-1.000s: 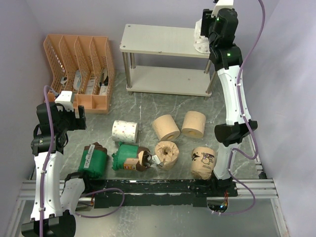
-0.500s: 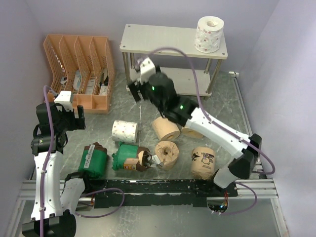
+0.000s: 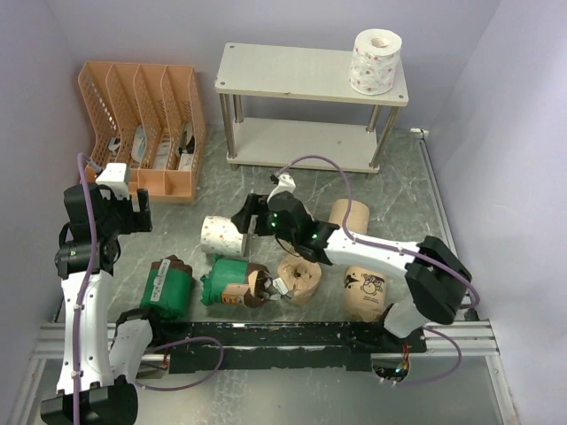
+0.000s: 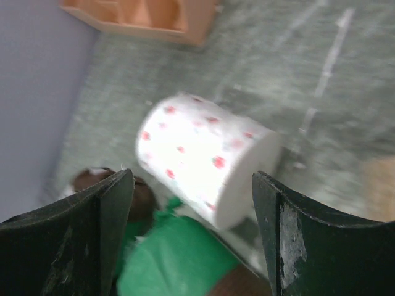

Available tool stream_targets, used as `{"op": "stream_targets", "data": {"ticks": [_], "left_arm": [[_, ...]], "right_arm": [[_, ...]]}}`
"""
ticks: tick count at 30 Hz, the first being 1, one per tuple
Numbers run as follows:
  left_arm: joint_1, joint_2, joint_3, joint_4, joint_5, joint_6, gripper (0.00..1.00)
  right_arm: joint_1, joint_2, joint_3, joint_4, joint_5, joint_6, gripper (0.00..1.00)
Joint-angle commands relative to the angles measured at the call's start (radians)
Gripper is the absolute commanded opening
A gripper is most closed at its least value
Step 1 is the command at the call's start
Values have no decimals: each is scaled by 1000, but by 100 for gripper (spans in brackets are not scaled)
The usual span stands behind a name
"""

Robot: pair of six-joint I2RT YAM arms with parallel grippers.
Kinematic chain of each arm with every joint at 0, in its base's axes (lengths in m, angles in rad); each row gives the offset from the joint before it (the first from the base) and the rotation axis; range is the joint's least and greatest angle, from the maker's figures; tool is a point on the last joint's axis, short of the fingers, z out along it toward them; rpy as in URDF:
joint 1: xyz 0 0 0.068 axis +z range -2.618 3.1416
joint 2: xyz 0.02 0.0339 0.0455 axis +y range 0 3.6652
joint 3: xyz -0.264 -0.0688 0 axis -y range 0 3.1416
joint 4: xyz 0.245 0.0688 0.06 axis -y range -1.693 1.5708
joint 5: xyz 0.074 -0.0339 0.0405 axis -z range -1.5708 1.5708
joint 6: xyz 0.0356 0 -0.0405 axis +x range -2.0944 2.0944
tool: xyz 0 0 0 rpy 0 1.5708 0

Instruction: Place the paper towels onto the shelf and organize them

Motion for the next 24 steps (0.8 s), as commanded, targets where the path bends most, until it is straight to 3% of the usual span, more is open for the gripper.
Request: {"op": "stream_targets", "data": {"ticks": [1, 8, 24], "left_arm": [[7, -8, 19, 9, 1, 14, 95], [6, -15, 19, 9, 2, 15, 95], [1, -15, 19, 9, 4, 18, 95]], "right_arm": [[0, 96, 65, 219, -123, 192, 77], [1, 173, 72, 131, -88, 282, 76], [77, 104, 174, -158, 167, 193, 75]]}}
